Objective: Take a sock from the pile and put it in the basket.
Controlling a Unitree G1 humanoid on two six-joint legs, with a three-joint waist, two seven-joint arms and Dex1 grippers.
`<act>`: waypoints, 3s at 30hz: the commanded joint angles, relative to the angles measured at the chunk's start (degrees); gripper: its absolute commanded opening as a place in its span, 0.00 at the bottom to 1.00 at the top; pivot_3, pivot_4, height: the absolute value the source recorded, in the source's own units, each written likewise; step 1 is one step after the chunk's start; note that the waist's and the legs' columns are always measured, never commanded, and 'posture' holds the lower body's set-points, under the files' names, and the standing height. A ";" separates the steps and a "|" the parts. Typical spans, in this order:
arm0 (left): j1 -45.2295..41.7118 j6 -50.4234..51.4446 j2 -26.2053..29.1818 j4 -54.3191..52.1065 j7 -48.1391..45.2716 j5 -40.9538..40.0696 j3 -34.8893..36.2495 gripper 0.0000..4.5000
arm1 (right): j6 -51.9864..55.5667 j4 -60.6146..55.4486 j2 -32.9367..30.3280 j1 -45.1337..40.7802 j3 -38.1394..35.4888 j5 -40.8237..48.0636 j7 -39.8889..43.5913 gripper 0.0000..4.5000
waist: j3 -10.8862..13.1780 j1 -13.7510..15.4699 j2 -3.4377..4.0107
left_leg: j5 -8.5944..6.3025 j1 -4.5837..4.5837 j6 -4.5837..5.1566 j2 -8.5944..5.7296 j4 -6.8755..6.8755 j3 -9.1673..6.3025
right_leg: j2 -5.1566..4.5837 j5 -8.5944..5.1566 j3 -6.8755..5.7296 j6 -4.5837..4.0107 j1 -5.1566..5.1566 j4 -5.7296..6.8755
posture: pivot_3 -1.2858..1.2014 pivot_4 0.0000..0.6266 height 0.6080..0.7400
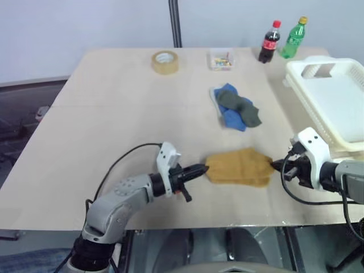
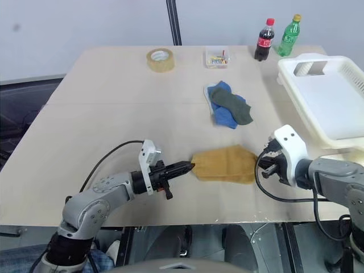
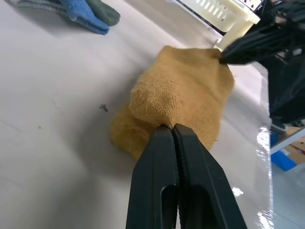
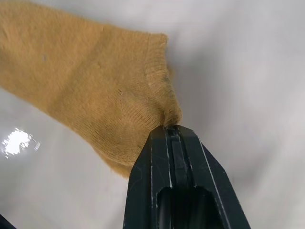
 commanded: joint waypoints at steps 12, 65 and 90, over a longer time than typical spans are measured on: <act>0.36 -1.70 -0.40 -0.19 -1.98 1.96 -1.44 0.00 | 0.37 -3.21 1.20 1.94 -1.37 4.13 -6.96 0.00 | 0.01 -0.08 -0.01 | 0.00 0.01 0.00 0.00 0.00 -0.01 | 0.02 -0.01 -0.02 0.01 0.00 0.01 | 0.52 0.24 0.99; -10.43 42.12 -11.17 15.42 20.46 -26.27 14.28 0.99 | -44.29 6.69 3.11 1.25 42.23 -48.50 8.77 0.47 | -0.31 -0.07 -0.35 | 0.02 0.33 -0.05 -0.02 0.13 -0.23 | 0.01 -0.01 -0.16 0.03 0.31 0.06 | 0.52 0.24 0.99; -5.99 21.83 -11.52 3.70 14.86 -23.83 15.27 0.99 | -44.17 7.26 4.69 1.33 41.36 -51.71 11.20 0.47 | -0.32 0.04 -0.37 | 0.08 0.16 -0.16 -0.04 0.07 -0.28 | -0.06 -0.01 -0.19 0.01 0.24 -0.08 | 0.52 0.24 0.99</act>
